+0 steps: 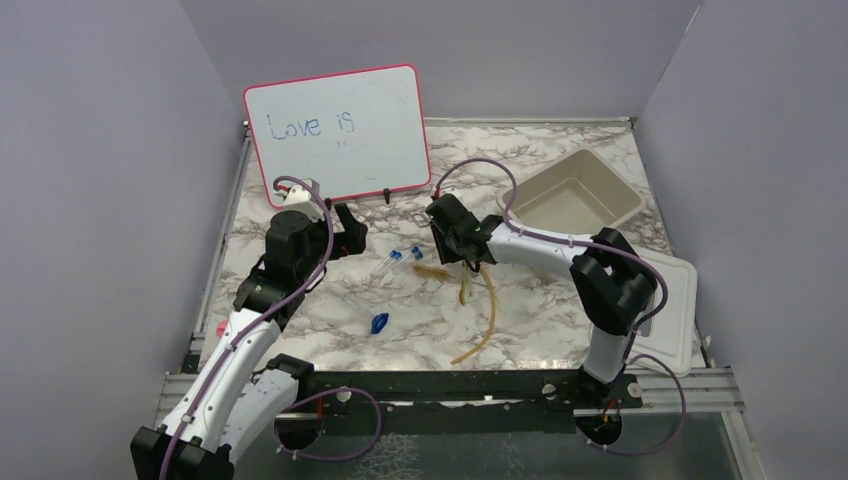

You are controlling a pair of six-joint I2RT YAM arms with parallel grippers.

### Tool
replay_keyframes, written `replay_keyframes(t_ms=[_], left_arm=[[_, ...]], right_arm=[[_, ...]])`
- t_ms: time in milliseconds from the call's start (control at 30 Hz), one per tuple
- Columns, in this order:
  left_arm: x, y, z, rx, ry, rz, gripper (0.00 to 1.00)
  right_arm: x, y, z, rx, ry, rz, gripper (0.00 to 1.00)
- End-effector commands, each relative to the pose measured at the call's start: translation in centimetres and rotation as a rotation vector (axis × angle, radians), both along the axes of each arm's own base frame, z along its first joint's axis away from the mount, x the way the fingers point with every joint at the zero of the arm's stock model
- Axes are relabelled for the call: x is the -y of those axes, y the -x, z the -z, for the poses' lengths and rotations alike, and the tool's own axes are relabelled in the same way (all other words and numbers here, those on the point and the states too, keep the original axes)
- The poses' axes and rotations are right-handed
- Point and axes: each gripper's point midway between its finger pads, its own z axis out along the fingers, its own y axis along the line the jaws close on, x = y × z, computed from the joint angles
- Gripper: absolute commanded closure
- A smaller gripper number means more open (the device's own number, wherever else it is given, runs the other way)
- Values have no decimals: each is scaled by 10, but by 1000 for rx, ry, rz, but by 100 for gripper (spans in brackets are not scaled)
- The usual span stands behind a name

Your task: Organize the chemistry lab equipment

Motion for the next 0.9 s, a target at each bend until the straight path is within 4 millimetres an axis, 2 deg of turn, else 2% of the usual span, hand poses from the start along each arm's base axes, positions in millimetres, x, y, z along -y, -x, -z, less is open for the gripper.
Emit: replay_keyframes(t_ms=[0,100,200,300,700,800,867], left_arm=[[-1,0,-3,20,1,-5,1],[-1,-1,-3,19,1,-6,1],[-1,-1,-3,17,0,-7,1],[-1,-1,-3,19,-2,-9,1],[-2,-1,-3,18,-6,-8,1],[-1,-1,-4,21,-8,-5,1],[-2,0,-5,25,-5,-6,1]], right_arm=[[-12,-3,1,9,-24,-44,57],[-9,-8,4,13,10,-32,56],[-14,-10,6,12,11,-51,65],[-19,-11,10,2,13,-87,68],[-28,-13,33,-49,46,-127,63],[-32,-16,24,-27,19,-119,73],[-36,-19,7,3,-19,-121,77]])
